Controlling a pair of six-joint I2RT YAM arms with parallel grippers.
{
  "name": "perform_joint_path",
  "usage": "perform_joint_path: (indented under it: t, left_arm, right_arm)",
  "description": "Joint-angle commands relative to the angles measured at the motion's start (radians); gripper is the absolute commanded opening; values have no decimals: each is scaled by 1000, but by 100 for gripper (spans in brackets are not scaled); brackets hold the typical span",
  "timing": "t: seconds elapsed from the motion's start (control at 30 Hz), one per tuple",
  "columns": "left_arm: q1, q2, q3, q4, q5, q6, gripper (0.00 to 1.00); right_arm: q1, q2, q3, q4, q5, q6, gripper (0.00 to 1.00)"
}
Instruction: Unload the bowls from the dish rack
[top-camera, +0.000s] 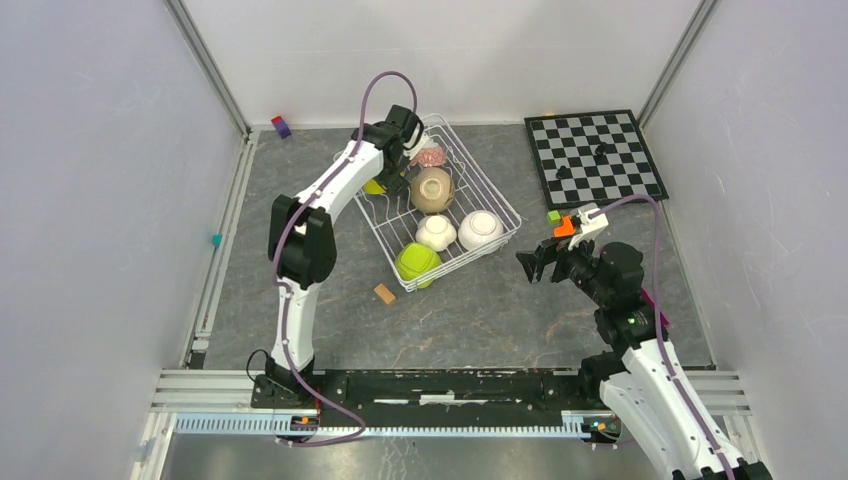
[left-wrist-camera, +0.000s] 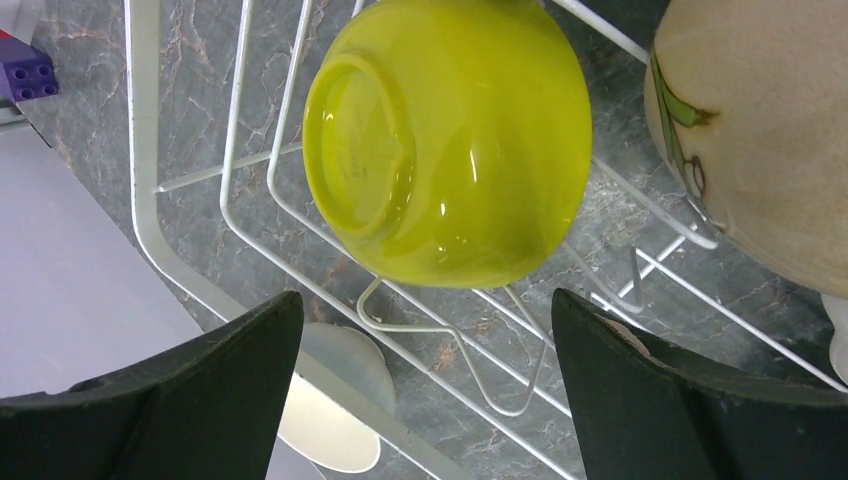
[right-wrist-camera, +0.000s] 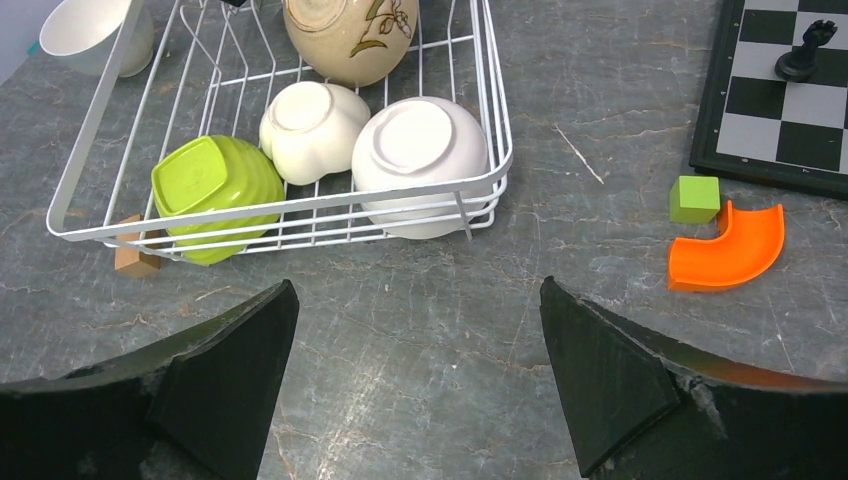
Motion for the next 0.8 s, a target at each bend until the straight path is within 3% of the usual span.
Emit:
perform_joint_path:
  t: [0.0, 0.5, 0.77]
  left_arm:
    - [0, 34, 74, -2, -30, 71, 100]
    - [0, 131, 163, -20, -75, 79, 100]
    - [-8, 63, 118, 111, -134, 57, 89]
  right_arm:
    - [1, -1, 43, 33, -13, -8, 97]
    - [2, 24, 55, 44, -18, -3, 97]
    - [2, 37, 57, 60, -20, 4, 97]
